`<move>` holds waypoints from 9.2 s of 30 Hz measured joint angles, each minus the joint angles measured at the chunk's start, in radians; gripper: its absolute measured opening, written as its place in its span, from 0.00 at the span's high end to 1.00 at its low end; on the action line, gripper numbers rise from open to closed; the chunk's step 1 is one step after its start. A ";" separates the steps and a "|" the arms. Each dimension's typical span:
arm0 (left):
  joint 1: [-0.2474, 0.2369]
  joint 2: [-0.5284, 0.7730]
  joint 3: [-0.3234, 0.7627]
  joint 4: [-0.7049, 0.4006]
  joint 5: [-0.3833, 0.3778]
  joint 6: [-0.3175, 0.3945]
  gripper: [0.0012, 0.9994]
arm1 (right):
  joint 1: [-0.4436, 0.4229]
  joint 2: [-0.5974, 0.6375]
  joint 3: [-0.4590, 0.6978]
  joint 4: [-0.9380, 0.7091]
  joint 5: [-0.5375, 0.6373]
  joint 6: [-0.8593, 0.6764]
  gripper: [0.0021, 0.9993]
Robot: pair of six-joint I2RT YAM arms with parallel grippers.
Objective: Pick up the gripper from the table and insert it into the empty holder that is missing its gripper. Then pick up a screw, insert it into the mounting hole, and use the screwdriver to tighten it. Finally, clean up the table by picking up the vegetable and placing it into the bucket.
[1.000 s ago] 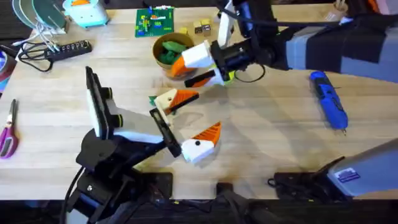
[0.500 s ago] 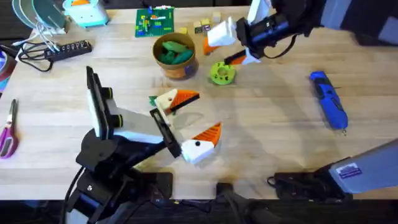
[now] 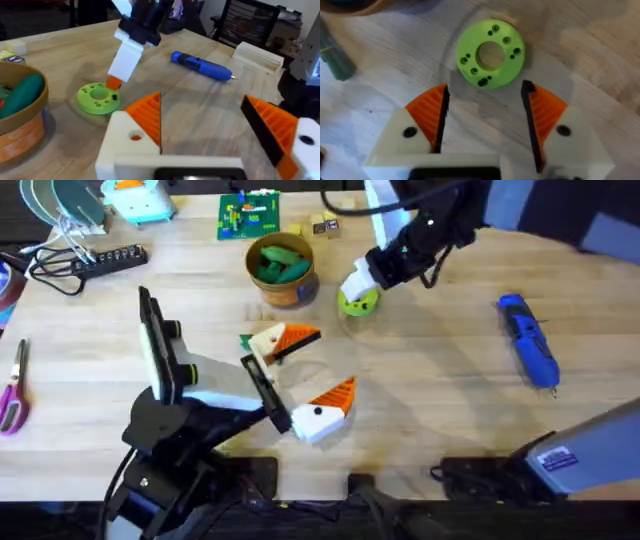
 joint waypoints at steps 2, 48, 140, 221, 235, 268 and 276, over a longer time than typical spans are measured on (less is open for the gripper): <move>0.000 0.000 0.000 0.000 0.000 0.000 0.01 | 0.017 0.022 0.000 0.014 0.023 -0.016 0.18; 0.000 0.000 0.000 0.000 0.000 0.000 0.01 | 0.130 0.117 0.005 -0.008 0.259 -0.083 0.99; 0.000 0.000 0.000 -0.011 0.188 0.082 0.01 | 0.508 -0.124 0.302 -0.345 -0.080 -0.022 1.00; 0.000 -0.001 0.000 -0.012 0.193 0.086 0.98 | 0.159 -1.081 -0.488 -0.143 -0.464 -0.087 0.01; 0.000 -0.001 0.000 -0.013 0.192 0.086 0.98 | 0.159 -1.081 -0.488 -0.110 -0.432 -0.090 0.01; 0.000 -0.001 0.000 -0.011 0.182 0.086 0.98 | -0.733 -0.255 -0.186 -0.214 0.084 -0.359 0.01; 0.000 -0.001 0.000 -0.012 0.182 0.086 0.98 | -0.742 -0.116 -0.170 -0.219 0.177 -0.468 0.01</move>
